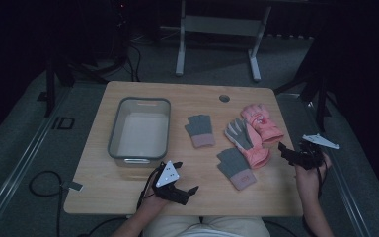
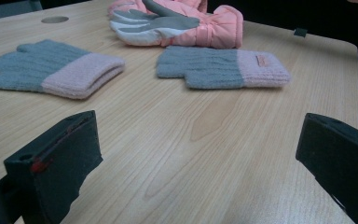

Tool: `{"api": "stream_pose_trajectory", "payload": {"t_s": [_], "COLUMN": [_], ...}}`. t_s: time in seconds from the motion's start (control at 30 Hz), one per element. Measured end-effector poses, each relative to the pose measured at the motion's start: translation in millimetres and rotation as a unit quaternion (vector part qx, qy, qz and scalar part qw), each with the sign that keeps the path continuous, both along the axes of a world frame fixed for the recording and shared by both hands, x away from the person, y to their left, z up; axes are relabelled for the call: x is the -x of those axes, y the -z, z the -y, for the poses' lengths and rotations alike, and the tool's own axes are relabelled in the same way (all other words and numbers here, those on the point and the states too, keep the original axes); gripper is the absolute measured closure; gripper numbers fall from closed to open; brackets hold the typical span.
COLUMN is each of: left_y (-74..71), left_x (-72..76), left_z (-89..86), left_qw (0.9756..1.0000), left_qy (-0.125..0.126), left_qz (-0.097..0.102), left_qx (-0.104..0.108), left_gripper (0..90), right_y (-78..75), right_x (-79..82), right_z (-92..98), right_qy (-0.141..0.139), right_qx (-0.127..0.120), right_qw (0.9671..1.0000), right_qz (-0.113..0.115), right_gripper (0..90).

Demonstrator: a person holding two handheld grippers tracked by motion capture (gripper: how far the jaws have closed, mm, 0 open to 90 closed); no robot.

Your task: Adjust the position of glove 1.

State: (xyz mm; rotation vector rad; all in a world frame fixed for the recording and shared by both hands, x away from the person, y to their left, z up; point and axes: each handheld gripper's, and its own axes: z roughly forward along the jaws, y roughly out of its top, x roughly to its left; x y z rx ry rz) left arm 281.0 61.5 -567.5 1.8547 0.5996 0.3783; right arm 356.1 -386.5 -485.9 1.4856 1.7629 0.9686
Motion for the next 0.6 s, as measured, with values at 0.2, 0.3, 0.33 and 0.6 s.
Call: {"api": "stream_pose_trajectory", "payload": {"t_s": [0.2,0.3,0.33,0.6], "left_y": [0.0,0.0,0.0,0.0], "left_x": [-0.3,-0.4,-0.2,-0.4], "left_z": [-0.4,-0.5,-0.4,-0.6], "left_qw": [1.0,1.0,1.0,1.0], "left_qy": [-0.002,-0.001,-0.001,-0.001], "left_qz": [-0.002,0.0,0.0,-0.001], "left_qx": [0.002,0.001,0.001,0.002], "left_gripper": [0.0,0.0,0.0,0.0], "right_y": [-8.4,-14.5,-16.4,-31.0], "right_x": [-7.3,-12.8,-14.5,-24.1], "right_z": [-8.6,-15.3,-16.9,-34.5], "right_qy": [-0.018,-0.02,-0.024,-0.048], "right_qx": [-0.005,-0.012,-0.021,-0.035], "right_qw": [0.9998,0.9997,0.9995,0.9982], "right_qz": [-0.001,-0.002,-0.002,0.01], "right_gripper": [12.5,11.7,11.6,11.3]}}
